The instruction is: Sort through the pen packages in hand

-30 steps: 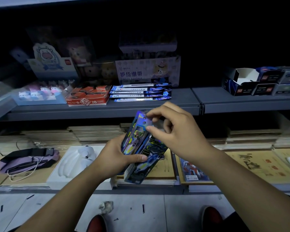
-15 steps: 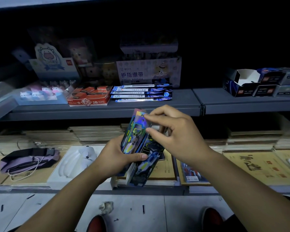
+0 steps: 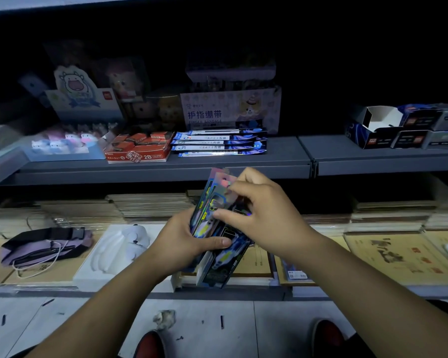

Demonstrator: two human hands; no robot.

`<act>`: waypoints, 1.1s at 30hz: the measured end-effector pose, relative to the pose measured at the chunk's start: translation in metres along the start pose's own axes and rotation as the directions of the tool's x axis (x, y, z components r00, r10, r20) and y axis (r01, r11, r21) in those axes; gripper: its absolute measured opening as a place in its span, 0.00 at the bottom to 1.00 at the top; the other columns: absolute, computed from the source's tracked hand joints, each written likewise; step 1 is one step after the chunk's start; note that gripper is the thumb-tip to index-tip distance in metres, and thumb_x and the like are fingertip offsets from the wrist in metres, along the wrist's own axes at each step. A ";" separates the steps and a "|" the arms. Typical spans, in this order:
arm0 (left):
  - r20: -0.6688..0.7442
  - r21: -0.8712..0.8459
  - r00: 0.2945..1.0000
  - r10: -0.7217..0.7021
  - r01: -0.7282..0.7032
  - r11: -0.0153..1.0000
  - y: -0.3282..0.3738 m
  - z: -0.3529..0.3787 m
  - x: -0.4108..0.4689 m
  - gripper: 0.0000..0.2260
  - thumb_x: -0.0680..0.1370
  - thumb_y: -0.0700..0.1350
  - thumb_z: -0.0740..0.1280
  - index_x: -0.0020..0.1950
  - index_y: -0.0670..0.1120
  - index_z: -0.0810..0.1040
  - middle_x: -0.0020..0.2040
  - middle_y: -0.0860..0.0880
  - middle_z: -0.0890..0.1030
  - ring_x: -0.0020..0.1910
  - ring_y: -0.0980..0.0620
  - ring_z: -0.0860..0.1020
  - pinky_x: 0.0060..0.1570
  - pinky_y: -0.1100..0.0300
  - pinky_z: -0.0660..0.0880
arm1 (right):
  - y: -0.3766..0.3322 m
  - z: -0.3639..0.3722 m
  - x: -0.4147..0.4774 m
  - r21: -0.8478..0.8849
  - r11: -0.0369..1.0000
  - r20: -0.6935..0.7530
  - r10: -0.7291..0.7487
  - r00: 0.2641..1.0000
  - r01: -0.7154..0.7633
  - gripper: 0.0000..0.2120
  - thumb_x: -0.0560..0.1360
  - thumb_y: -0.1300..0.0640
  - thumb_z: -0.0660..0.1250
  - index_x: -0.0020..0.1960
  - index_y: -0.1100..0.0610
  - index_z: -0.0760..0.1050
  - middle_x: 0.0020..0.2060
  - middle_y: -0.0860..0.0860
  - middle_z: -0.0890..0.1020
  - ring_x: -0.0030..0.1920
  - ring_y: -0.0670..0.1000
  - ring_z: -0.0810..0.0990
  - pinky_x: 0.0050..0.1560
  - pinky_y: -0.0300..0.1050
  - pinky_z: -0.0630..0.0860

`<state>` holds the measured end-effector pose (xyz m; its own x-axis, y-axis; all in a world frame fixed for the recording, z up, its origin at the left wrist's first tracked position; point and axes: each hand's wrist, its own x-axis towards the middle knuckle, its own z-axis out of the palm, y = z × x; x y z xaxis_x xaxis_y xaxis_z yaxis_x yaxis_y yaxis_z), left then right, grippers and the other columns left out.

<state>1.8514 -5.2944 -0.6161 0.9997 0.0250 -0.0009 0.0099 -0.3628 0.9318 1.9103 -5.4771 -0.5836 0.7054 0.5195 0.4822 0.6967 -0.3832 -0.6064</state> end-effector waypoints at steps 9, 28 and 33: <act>-0.004 -0.062 1.000 -0.014 0.013 0.998 0.008 0.003 -0.001 0.16 0.71 0.36 0.78 0.56 0.46 0.80 0.30 0.59 0.82 0.25 0.66 0.76 0.26 0.75 0.69 | 0.002 -0.028 0.013 0.365 0.928 -0.248 0.168 0.954 -0.068 0.11 0.77 0.60 0.74 0.39 0.51 0.76 0.34 0.46 0.76 0.32 0.43 0.73 0.34 0.37 0.70; -0.135 -0.125 0.988 -0.080 0.063 0.990 0.016 -0.004 -0.005 0.10 0.73 0.35 0.76 0.44 0.47 0.78 0.25 0.55 0.79 0.19 0.63 0.73 0.21 0.73 0.67 | 0.026 -0.069 0.015 0.579 0.815 -0.461 0.322 0.827 0.006 0.03 0.79 0.67 0.69 0.49 0.62 0.77 0.33 0.55 0.84 0.31 0.54 0.83 0.33 0.42 0.80; -0.120 -0.112 0.988 -0.097 0.083 0.990 0.016 -0.003 -0.005 0.10 0.72 0.36 0.77 0.49 0.44 0.79 0.27 0.54 0.81 0.20 0.62 0.75 0.22 0.72 0.69 | 0.030 -0.069 0.016 0.532 0.846 -0.478 0.274 0.835 0.027 0.02 0.80 0.67 0.68 0.51 0.66 0.75 0.35 0.58 0.83 0.32 0.53 0.84 0.34 0.43 0.81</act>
<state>1.8462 -5.2978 -0.6004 0.9840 0.1719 -0.0472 0.0904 -0.2529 0.9633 1.9511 -5.5328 -0.5501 0.8418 -0.0361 0.5386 0.5394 0.0964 -0.8365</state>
